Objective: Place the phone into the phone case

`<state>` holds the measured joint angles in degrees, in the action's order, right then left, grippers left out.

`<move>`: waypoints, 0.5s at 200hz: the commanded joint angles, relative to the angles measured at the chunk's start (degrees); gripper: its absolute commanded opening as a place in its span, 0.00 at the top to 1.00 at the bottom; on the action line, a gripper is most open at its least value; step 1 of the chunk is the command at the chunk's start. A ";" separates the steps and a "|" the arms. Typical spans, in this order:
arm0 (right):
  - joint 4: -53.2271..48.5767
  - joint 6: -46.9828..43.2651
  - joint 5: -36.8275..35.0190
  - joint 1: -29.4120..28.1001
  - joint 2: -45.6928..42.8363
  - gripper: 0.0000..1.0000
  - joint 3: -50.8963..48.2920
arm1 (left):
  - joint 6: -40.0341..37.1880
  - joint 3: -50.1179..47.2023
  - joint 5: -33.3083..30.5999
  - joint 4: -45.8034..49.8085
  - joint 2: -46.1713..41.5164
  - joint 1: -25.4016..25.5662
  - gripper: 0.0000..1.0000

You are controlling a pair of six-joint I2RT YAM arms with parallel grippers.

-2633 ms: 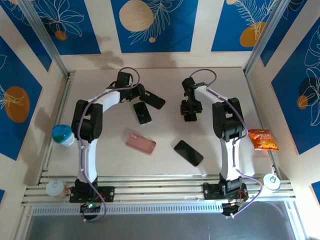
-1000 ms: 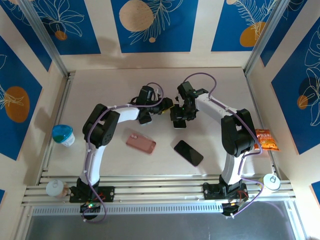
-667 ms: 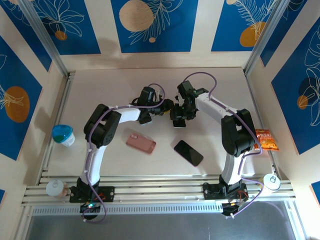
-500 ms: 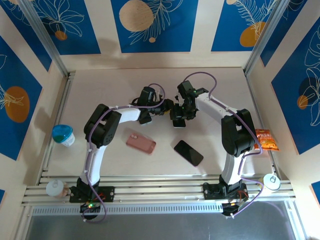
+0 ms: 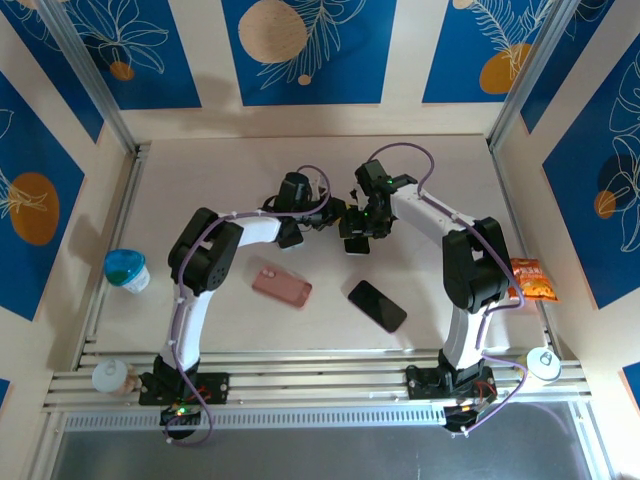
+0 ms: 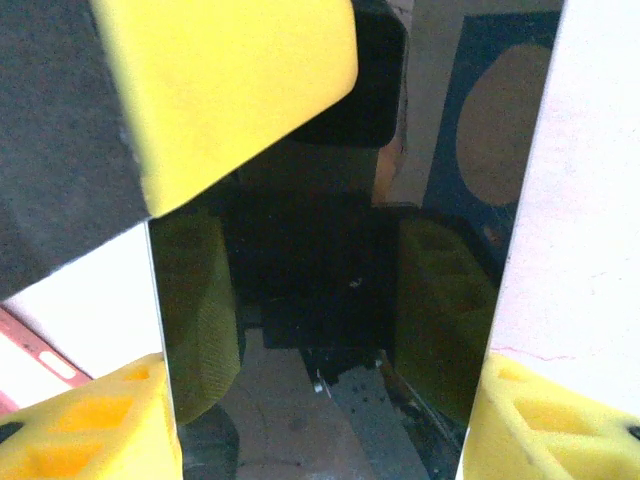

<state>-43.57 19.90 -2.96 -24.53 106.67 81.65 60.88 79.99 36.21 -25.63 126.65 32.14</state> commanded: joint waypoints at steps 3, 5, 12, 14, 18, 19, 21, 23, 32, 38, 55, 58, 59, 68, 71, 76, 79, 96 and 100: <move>0.81 0.34 2.22 -0.35 -0.49 0.51 1.97 | 0.88 -1.32 -0.45 -1.74 0.81 0.81 1.00; 0.78 0.41 2.18 -0.36 -0.61 0.50 1.84 | 0.90 -1.28 -0.57 -1.78 0.80 0.79 1.00; 1.05 0.57 2.24 -0.16 -1.02 0.41 1.09 | 1.01 -1.15 -0.86 -1.87 0.71 0.80 1.00; 1.12 0.71 2.43 -0.10 -1.16 0.36 0.87 | 1.02 -1.08 -0.98 -1.84 0.62 0.77 1.00; 1.60 0.99 2.79 0.14 -1.66 0.28 0.22 | 1.06 -1.06 -1.17 -1.89 0.48 0.70 1.00; 1.76 1.09 2.92 0.21 -1.78 0.27 0.02 | 1.03 -1.10 -1.29 -1.93 0.46 0.72 1.00; 2.07 1.28 3.35 0.30 -2.07 0.24 -0.39 | 1.04 -1.00 -1.48 -1.89 0.38 0.70 1.00; 2.39 1.46 3.74 0.52 -2.37 0.21 -0.84 | 1.03 -0.98 -1.69 -1.95 0.23 0.66 1.00; 4.39 2.57 6.36 1.64 -4.09 0.15 -3.02 | 1.18 -1.06 -2.67 -2.29 -0.21 0.65 1.00; 5.90 3.68 8.16 2.45 -5.32 0.13 -4.80 | 1.47 -1.11 -3.58 -2.48 -0.63 0.56 1.00; 11.44 7.30 13.10 5.38 -9.36 0.13 -10.32 | 2.54 -1.30 -7.16 -3.60 -2.02 0.46 1.00; 12.52 8.00 13.89 5.88 -9.93 0.13 -11.26 | 2.57 -1.45 -8.10 -3.65 -2.31 0.47 1.00; 12.88 8.20 14.18 6.02 -10.22 0.13 -11.69 | 2.57 -1.48 -8.40 -3.60 -2.38 0.47 1.00; 16.22 10.25 17.13 7.51 -12.03 0.13 -14.38 | 2.17 -2.03 -11.62 -4.52 -3.86 0.55 1.00; 17.32 10.91 18.11 8.08 -12.57 0.13 -15.30 | 2.14 -2.39 -12.92 -4.95 -4.20 0.62 1.00; 19.55 12.25 19.63 8.87 -13.41 0.13 -16.78 | 2.19 -2.88 -14.97 -5.60 -5.10 0.73 1.00; 20.52 13.13 20.32 9.30 -13.89 0.13 -17.58 | 2.26 -3.19 -16.19 -5.89 -5.72 0.77 1.00; 28.17 17.98 23.85 11.19 -16.44 0.13 -22.03 | 2.62 -3.83 -21.50 -7.31 -7.71 1.17 1.00; 29.97 19.14 24.39 11.48 -16.89 0.13 -23.12 | 2.88 -3.94 -22.45 -7.73 -8.08 1.33 1.00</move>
<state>-26.48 30.52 12.43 -14.79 93.19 63.20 62.61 76.47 23.22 -27.44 124.99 32.38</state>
